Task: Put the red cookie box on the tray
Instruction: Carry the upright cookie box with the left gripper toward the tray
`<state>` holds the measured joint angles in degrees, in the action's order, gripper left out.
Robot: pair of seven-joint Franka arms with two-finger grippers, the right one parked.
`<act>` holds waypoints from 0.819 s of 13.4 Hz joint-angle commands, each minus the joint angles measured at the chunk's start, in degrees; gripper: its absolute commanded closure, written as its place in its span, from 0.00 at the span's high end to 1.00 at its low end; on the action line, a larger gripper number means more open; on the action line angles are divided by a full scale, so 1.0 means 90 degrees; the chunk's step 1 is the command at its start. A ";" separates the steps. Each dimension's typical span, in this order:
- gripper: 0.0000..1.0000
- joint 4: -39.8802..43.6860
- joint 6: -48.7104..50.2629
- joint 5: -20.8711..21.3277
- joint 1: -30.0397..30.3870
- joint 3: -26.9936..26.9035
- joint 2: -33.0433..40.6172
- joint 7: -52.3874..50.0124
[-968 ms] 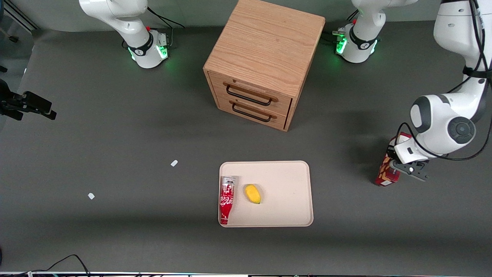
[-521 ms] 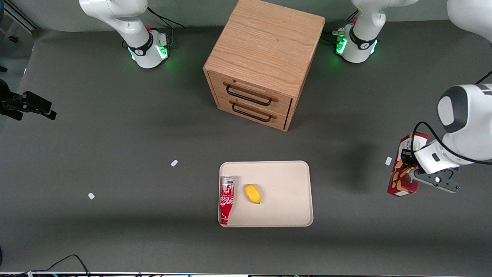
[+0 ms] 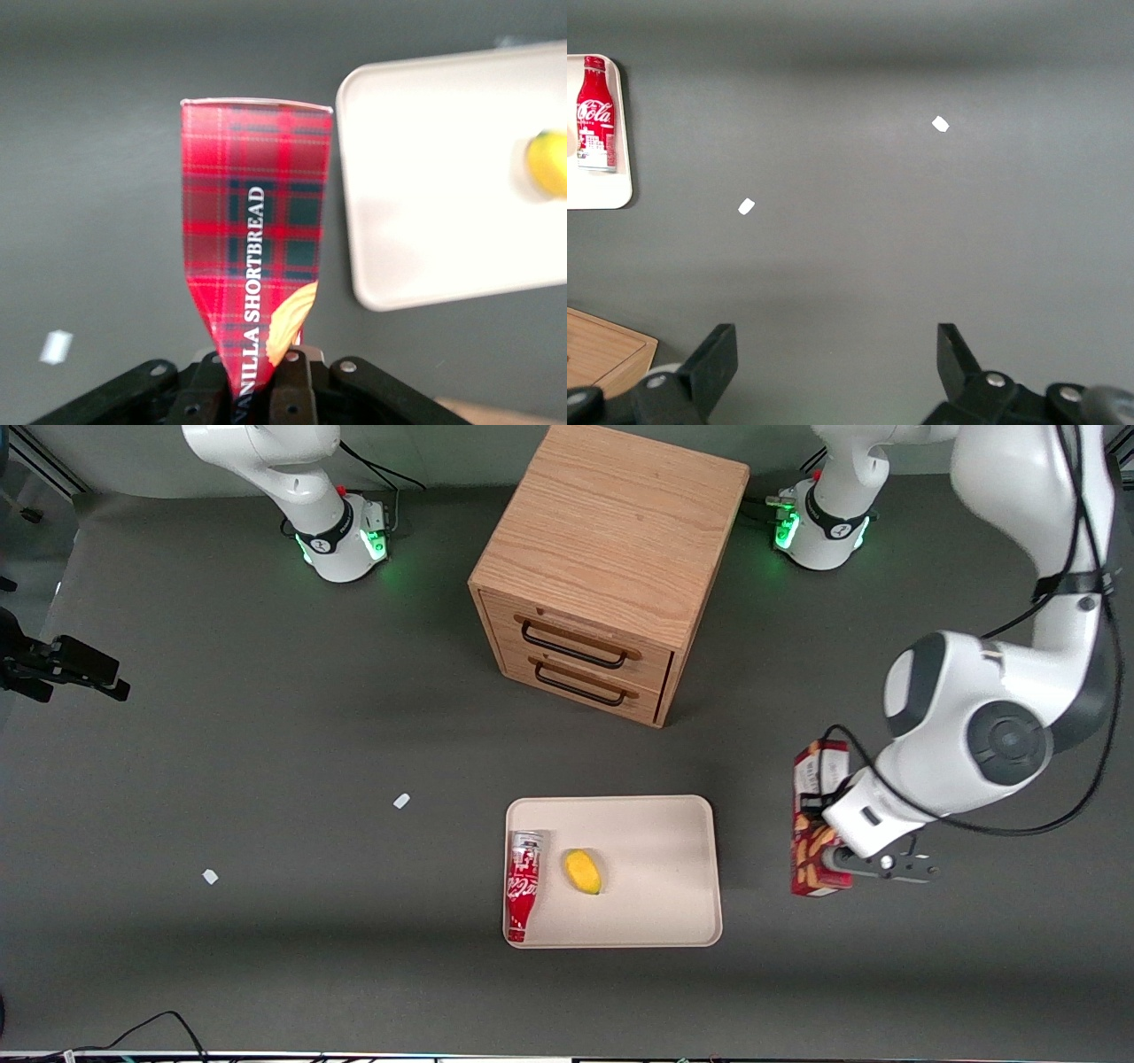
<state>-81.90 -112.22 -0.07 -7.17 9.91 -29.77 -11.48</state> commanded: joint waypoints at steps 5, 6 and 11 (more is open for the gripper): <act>0.00 0.1276 -0.1396 -0.0080 -0.0814 -0.0008 -0.1865 -0.1184; 0.00 0.1500 -0.1408 -0.0061 -0.0931 -0.0027 -0.2119 -0.1282; 0.00 0.1678 -0.1418 -0.0002 -0.1098 -0.0076 -0.2502 -0.1341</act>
<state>-69.47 -126.08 -0.43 -15.95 10.30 -51.14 -22.23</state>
